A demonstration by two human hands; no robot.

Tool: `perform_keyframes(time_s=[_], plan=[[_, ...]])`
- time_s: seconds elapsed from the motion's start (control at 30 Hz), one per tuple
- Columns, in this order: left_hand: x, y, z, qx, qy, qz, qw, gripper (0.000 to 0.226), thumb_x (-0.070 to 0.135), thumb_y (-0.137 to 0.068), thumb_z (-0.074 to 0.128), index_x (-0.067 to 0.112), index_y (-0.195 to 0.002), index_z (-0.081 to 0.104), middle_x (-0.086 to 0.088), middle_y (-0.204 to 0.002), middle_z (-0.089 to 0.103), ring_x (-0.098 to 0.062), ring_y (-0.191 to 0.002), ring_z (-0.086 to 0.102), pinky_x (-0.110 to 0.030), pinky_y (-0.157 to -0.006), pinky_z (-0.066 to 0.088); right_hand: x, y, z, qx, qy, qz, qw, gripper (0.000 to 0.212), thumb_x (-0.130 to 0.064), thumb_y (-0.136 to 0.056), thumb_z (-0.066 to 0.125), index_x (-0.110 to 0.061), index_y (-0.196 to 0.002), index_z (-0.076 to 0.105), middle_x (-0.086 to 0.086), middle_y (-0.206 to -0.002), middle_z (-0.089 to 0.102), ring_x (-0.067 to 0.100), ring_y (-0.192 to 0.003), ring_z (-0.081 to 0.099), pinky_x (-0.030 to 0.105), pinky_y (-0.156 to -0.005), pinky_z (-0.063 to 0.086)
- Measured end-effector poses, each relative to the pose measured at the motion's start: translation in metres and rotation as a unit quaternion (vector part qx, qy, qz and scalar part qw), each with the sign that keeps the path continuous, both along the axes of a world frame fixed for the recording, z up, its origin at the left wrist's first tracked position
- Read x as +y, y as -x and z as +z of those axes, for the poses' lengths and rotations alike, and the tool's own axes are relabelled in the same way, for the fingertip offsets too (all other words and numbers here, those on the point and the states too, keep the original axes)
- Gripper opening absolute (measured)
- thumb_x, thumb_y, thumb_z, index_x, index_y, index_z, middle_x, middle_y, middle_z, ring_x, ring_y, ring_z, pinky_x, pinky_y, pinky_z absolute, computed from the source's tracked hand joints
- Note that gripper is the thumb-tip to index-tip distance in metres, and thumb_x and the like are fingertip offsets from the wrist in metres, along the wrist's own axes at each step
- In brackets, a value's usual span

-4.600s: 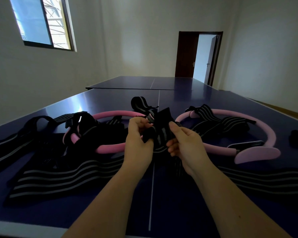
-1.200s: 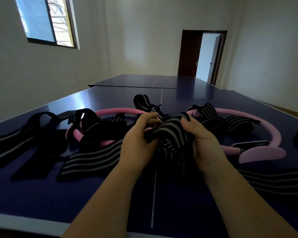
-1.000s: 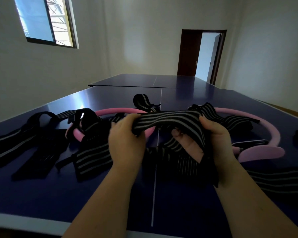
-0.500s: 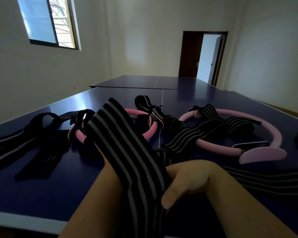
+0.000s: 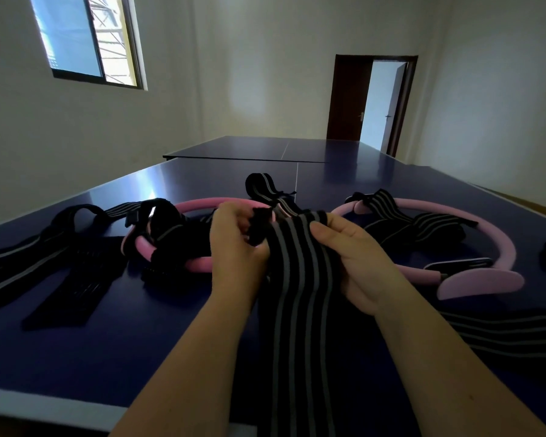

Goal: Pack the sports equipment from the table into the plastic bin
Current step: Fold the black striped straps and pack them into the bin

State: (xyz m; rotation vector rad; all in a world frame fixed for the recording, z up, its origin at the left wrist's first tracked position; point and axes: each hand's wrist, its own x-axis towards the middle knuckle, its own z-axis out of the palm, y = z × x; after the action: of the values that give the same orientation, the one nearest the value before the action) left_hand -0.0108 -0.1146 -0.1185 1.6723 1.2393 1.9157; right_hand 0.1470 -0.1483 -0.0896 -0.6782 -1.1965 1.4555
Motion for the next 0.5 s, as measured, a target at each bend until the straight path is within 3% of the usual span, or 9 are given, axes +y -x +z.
perform_keyframes(time_s=[0.07, 0.1, 0.2, 0.27, 0.3, 0.37, 0.43, 0.5], plan=[[-0.006, -0.002, 0.008, -0.133, 0.107, -0.039, 0.985, 0.018, 0.017, -0.090, 0.066, 0.014, -0.082, 0.051, -0.002, -0.074, 0.052, -0.010, -0.062, 0.050, -0.017, -0.055, 0.042, 0.004, 0.000, -0.004, -0.018, -0.013, -0.025, 0.999, 0.026, -0.008, -0.095, 0.055, -0.009, -0.118, 0.066, 0.014, -0.112, 0.073, 0.025, -0.101, 0.071, 0.036, -0.085, 0.060], [-0.007, -0.002, 0.009, -0.187, 0.159, -0.101, 0.964, 0.023, 0.030, -0.096, 0.061, 0.009, -0.086, 0.058, -0.005, -0.074, 0.061, -0.009, -0.062, 0.058, -0.020, -0.058, 0.048, 0.005, 0.001, -0.005, -0.038, -0.022, -0.044, 0.998, 0.025, -0.005, -0.096, 0.054, -0.012, -0.117, 0.066, 0.012, -0.111, 0.073, 0.025, -0.101, 0.071, 0.036, -0.083, 0.060], [-0.007, -0.002, 0.008, -0.253, 0.249, -0.232, 0.906, 0.050, 0.054, -0.099, 0.042, 0.016, -0.108, 0.073, -0.006, -0.102, 0.076, -0.020, -0.097, 0.072, -0.038, -0.086, 0.055, 0.007, 0.004, -0.010, -0.103, -0.040, -0.087, 0.990, 0.030, -0.001, -0.097, 0.053, -0.021, -0.114, 0.068, 0.004, -0.108, 0.075, 0.020, -0.100, 0.072, 0.031, -0.080, 0.058], [-0.006, -0.004, 0.005, -0.267, 0.216, -0.273, 0.899, 0.039, 0.040, -0.102, 0.046, 0.013, -0.113, 0.072, -0.010, -0.109, 0.075, -0.024, -0.105, 0.070, -0.037, -0.087, 0.055, 0.008, 0.004, -0.013, -0.115, -0.039, -0.097, 0.988, 0.033, 0.001, -0.097, 0.051, -0.021, -0.113, 0.070, 0.002, -0.107, 0.075, 0.019, -0.100, 0.072, 0.031, -0.081, 0.057], [-0.005, -0.005, 0.004, -0.250, 0.177, -0.280, 0.910, 0.028, 0.023, -0.102, 0.048, 0.011, -0.114, 0.071, -0.010, -0.110, 0.074, -0.023, -0.105, 0.070, -0.034, -0.085, 0.056, 0.008, 0.005, -0.014, -0.106, -0.036, -0.102, 0.988, 0.034, 0.002, -0.096, 0.050, -0.020, -0.112, 0.072, 0.003, -0.106, 0.076, 0.020, -0.100, 0.072, 0.031, -0.082, 0.057], [-0.008, -0.009, 0.002, -0.201, 0.128, -0.270, 0.933, 0.030, -0.002, -0.099, 0.046, 0.010, -0.112, 0.069, -0.009, -0.111, 0.074, -0.022, -0.106, 0.069, -0.028, -0.084, 0.056, 0.010, 0.006, -0.016, -0.065, -0.022, -0.103, 0.992, 0.034, 0.005, -0.095, 0.048, -0.014, -0.109, 0.073, 0.009, -0.105, 0.076, 0.025, -0.100, 0.072, 0.034, -0.084, 0.057], [-0.009, -0.009, -0.001, -0.194, 0.117, -0.269, 0.936, 0.032, -0.005, -0.098, 0.047, 0.013, -0.104, 0.073, -0.007, -0.103, 0.075, -0.022, -0.100, 0.070, -0.027, -0.081, 0.056, 0.009, 0.007, -0.014, -0.014, -0.003, -0.086, 0.996, 0.030, 0.003, -0.095, 0.049, -0.011, -0.102, 0.075, 0.012, -0.101, 0.076, 0.027, -0.096, 0.073, 0.034, -0.080, 0.058], [-0.012, -0.009, 0.004, -0.210, 0.141, -0.300, 0.920, 0.034, -0.003, -0.098, 0.047, 0.015, -0.096, 0.076, -0.007, -0.098, 0.075, -0.026, -0.096, 0.068, -0.031, -0.076, 0.055, 0.009, 0.004, -0.011, 0.034, 0.015, -0.046, 0.998, 0.034, 0.000, -0.095, 0.048, -0.011, -0.083, 0.077, 0.010, -0.085, 0.076, 0.021, -0.080, 0.074, 0.027, -0.065, 0.058]])
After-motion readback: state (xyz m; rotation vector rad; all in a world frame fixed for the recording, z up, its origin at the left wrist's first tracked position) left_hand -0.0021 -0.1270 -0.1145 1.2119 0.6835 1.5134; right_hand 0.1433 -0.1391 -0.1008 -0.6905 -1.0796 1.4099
